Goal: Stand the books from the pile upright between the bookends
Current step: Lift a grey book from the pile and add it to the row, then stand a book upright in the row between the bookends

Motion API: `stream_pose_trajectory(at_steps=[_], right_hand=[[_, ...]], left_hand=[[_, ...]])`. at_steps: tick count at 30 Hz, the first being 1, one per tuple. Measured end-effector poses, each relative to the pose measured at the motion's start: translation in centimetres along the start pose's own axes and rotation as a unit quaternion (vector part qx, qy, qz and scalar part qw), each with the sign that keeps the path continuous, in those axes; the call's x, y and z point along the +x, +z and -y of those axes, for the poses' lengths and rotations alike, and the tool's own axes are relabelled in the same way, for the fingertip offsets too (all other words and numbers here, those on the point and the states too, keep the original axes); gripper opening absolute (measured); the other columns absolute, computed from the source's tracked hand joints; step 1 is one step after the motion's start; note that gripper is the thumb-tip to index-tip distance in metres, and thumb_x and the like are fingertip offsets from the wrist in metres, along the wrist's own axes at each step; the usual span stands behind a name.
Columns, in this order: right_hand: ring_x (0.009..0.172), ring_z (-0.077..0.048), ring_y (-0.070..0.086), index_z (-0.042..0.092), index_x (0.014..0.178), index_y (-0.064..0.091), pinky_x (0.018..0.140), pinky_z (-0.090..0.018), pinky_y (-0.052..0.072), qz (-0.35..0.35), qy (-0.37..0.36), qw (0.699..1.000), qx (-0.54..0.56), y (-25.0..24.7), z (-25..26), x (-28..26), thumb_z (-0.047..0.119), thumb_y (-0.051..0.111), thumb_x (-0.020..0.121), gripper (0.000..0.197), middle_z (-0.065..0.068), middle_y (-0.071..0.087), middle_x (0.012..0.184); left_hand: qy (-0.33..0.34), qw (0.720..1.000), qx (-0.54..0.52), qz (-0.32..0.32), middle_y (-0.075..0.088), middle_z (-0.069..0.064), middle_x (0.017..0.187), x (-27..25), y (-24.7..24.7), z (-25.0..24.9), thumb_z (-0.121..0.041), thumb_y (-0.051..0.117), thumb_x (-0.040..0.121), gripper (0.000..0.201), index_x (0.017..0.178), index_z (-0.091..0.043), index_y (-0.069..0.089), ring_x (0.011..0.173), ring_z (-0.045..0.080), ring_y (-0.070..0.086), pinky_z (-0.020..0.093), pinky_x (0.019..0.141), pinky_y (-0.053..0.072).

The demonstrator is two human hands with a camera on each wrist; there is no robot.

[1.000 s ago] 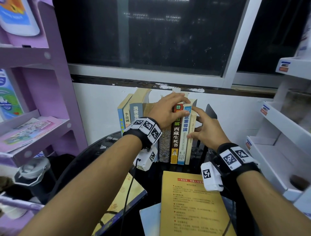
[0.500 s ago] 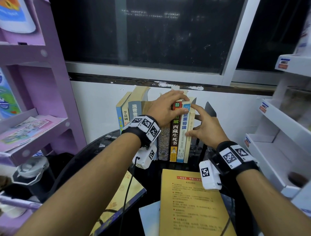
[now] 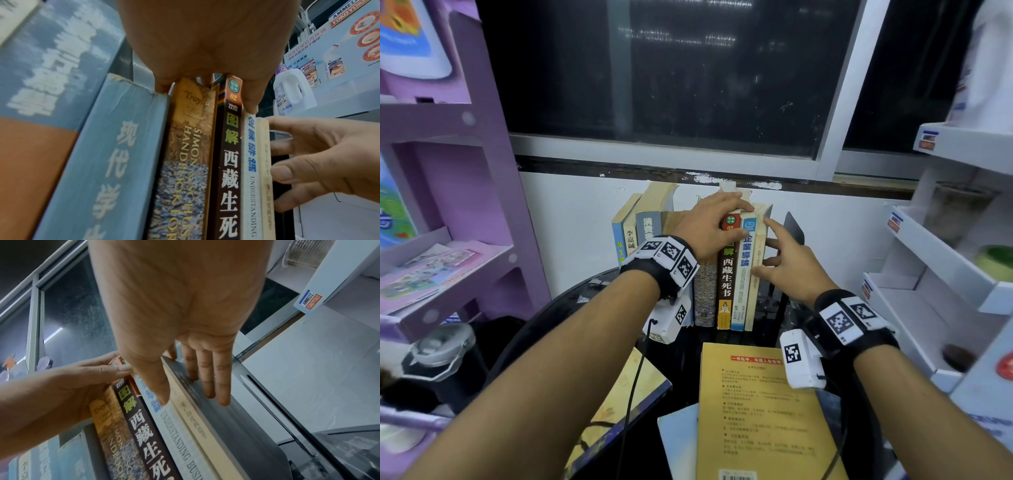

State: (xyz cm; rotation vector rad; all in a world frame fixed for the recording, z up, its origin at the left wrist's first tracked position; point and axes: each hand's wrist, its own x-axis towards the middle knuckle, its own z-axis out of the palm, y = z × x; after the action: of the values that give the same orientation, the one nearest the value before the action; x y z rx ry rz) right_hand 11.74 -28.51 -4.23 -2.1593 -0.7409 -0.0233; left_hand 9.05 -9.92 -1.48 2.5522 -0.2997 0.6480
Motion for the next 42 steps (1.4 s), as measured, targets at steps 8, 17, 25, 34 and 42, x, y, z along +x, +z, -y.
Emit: stream_pose_trajectory(at_steps=[8, 17, 25, 34, 42], right_hand=[[0.123, -0.022, 0.053, 0.022, 0.146, 0.036, 0.096, -0.034, 0.045, -0.011, 0.028, 0.999, -0.039, -1.1, 0.7, -1.9, 0.016, 0.069, 0.088, 0.067, -0.001, 0.049, 0.144], [0.111, -0.020, 0.058, 0.019, 0.131, 0.055, 0.096, -0.035, 0.048, 0.049, 0.060, 0.988, -0.132, -2.2, 1.1, -4.7, 0.027, 0.069, 0.088, 0.046, -0.002, 0.057, 0.134], [0.124, -0.020, 0.051, 0.017, 0.136, 0.049, 0.097, -0.029, 0.038, 0.123, 0.101, 0.973, -0.170, -1.6, 1.0, -7.2, 0.034, 0.065, 0.090, 0.052, -0.003, 0.054, 0.139], [0.127, -0.019, 0.045, 0.020, 0.142, 0.043, 0.094, -0.029, 0.039, 0.221, 0.170, 0.938, -0.207, -0.6, -0.2, -8.8, 0.043, 0.060, 0.092, 0.058, -0.001, 0.045, 0.143], [0.132, -0.021, 0.042, 0.022, 0.146, 0.036, 0.101, -0.033, 0.038, 0.246, 0.216, 0.922, -0.208, 0.3, -2.1, -8.9, 0.044, 0.064, 0.089, 0.068, -0.002, 0.042, 0.147]], left_hand=[[-0.037, 0.999, 0.002, 0.037, 0.026, -0.004, 0.156, -1.9, -1.1, -1.5, -0.031, 0.062, 0.090, 0.060, 0.144, -0.028, 0.036, 0.139, 0.017, 0.030, 0.042, 0.113, 0.030], [-0.042, 0.999, -0.025, 0.007, 0.040, -0.002, 0.148, -5.2, -2.3, -2.9, -0.027, 0.062, 0.089, 0.049, 0.136, -0.026, 0.048, 0.133, 0.018, 0.040, 0.046, 0.112, 0.033], [-0.082, 0.995, -0.035, 0.045, 0.053, -0.001, 0.135, -9.7, -1.3, -3.3, -0.028, 0.061, 0.091, 0.036, 0.126, -0.024, 0.056, 0.124, 0.016, 0.047, 0.033, 0.104, 0.036], [-0.202, 0.943, -0.026, 0.263, 0.050, 0.001, 0.139, -12.2, 2.3, -2.7, -0.041, 0.054, 0.094, 0.052, 0.141, -0.020, 0.042, 0.125, 0.020, 0.047, 0.028, 0.101, 0.034], [-0.253, 0.894, 0.003, 0.369, 0.036, 0.003, 0.151, -12.5, 4.7, -2.4, -0.049, 0.050, 0.094, 0.059, 0.144, -0.020, 0.038, 0.136, 0.023, 0.036, 0.031, 0.111, 0.026]])
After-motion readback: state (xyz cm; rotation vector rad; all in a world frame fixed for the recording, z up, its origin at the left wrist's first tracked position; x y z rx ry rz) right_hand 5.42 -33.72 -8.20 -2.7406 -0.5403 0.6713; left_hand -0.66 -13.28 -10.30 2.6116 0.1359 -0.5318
